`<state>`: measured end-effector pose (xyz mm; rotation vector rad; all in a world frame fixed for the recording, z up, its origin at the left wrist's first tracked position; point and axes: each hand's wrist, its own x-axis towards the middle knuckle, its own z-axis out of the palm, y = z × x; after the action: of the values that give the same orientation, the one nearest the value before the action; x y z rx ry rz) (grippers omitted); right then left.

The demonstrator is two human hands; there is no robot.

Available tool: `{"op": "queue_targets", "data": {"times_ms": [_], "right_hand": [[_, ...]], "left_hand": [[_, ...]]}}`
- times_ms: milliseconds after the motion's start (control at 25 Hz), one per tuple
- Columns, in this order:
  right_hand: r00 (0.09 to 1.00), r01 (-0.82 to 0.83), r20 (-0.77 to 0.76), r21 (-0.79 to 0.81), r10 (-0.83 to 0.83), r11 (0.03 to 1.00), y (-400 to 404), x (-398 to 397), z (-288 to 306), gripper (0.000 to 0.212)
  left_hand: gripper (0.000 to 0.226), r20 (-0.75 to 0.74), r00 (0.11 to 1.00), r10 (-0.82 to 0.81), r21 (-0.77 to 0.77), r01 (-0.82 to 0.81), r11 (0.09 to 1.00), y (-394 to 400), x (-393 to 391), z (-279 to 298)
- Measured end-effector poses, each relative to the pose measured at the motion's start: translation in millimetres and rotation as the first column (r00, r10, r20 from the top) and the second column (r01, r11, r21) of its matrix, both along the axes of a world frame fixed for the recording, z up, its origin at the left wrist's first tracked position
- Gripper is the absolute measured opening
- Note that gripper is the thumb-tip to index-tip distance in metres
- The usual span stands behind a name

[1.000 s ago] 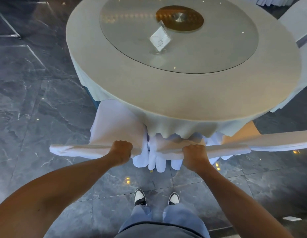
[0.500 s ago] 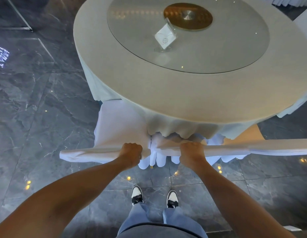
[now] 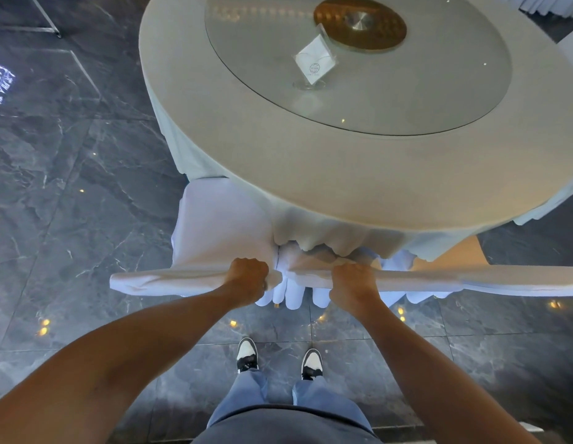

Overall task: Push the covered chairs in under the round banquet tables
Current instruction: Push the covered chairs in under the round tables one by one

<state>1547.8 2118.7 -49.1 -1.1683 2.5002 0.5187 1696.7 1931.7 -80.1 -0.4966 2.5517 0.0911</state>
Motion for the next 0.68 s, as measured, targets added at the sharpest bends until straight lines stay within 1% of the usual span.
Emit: {"op": "queue_targets", "data": {"times_ms": [200,320,360,440,520,560,600,640,680], "right_hand": [[1.000,-0.019,-0.011,-0.036,0.019,0.999,5,0,-4,0.023],[0.997,-0.072,-0.015,-0.107,0.071,0.992,14,-3,-5,0.026],[0.995,-0.098,-0.017,-0.141,0.097,0.985,16,-5,-5,0.029],[0.989,-0.149,-0.013,-0.181,0.150,0.972,24,-9,-6,0.032],[0.987,-0.160,-0.034,-0.207,0.157,0.965,36,-16,-3,0.033],[0.988,-0.151,-0.044,-0.236,0.145,0.960,44,-22,-1,0.035],[0.988,-0.150,-0.061,-0.272,0.139,0.951,54,-28,2,0.037],[0.988,-0.155,-0.071,-0.308,0.140,0.939,64,-35,4,0.034],[0.988,-0.152,-0.043,-0.329,0.146,0.932,74,-45,8,0.030]], "left_hand": [[0.021,0.013,1.000,-0.016,0.046,0.015,0.999,-3,-2,8],[0.018,0.084,0.995,-0.053,0.124,0.042,0.991,-7,-10,18],[0.023,0.129,0.990,-0.062,0.170,0.039,0.985,-11,-16,23],[0.042,0.228,0.971,-0.065,0.272,0.000,0.962,-13,-29,39],[0.057,0.297,0.950,-0.099,0.311,0.002,0.950,-7,-43,51],[0.059,0.288,0.952,-0.103,0.326,0.004,0.945,-2,-52,55],[0.056,0.246,0.965,-0.093,0.347,0.002,0.938,6,-60,60],[0.049,0.189,0.979,-0.077,0.371,0.002,0.929,17,-72,63],[0.038,0.123,0.990,-0.063,0.403,0.008,0.915,30,-86,67]]}}
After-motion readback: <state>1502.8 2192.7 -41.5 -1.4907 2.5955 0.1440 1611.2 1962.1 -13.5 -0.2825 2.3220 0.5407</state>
